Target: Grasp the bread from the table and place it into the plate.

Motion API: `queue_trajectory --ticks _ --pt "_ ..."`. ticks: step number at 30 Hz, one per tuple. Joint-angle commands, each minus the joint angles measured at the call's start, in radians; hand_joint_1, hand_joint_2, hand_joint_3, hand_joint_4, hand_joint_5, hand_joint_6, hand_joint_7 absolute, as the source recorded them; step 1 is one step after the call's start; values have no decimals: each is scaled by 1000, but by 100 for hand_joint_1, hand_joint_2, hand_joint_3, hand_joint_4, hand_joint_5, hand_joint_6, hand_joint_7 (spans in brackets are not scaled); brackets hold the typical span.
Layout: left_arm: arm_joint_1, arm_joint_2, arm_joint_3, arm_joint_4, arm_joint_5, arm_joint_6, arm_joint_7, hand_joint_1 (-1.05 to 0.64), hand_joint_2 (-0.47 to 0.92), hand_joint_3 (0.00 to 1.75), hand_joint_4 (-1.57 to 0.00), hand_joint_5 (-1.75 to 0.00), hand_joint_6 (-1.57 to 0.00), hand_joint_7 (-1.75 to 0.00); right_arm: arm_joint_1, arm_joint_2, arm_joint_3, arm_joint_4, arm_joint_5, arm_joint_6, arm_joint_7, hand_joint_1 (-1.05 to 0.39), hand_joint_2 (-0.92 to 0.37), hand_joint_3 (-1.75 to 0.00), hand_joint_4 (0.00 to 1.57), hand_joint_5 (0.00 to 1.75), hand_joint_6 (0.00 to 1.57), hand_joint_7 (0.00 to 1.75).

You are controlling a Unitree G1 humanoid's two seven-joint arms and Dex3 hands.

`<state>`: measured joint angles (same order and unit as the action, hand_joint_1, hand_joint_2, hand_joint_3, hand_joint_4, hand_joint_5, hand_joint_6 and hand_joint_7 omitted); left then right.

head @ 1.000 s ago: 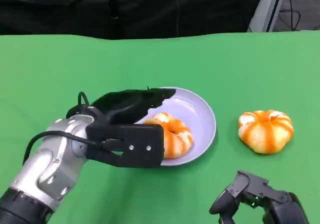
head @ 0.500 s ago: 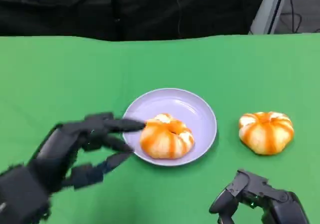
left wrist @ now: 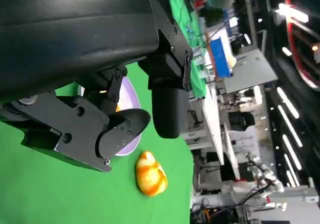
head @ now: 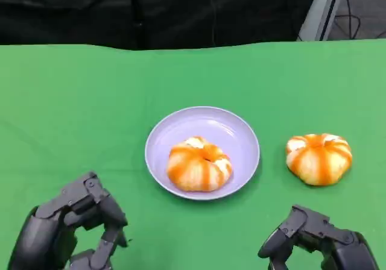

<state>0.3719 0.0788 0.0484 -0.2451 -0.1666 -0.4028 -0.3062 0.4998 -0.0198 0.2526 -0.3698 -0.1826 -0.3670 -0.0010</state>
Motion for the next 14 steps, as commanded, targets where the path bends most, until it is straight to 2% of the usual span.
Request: queue_trajectory --ticks 1,12,14 --pt "-22 16 20 55 7 -58 4 -10 49 107 -82 -175 -66 -170 2 -11 -16 -2 19 -16 0 -9 -37 -129 70 159 79 128" --pt "-26 15 16 54 -1 -38 7 -7 51 108 -84 -175 -69 -166 1 -9 -17 11 15 -43 -3 -9 -34 -132 71 160 79 130" --pt "-26 13 15 58 -4 -44 4 -5 43 122 -86 -175 -71 -167 3 -10 -17 11 16 -41 -1 -8 -34 -132 71 160 78 130"
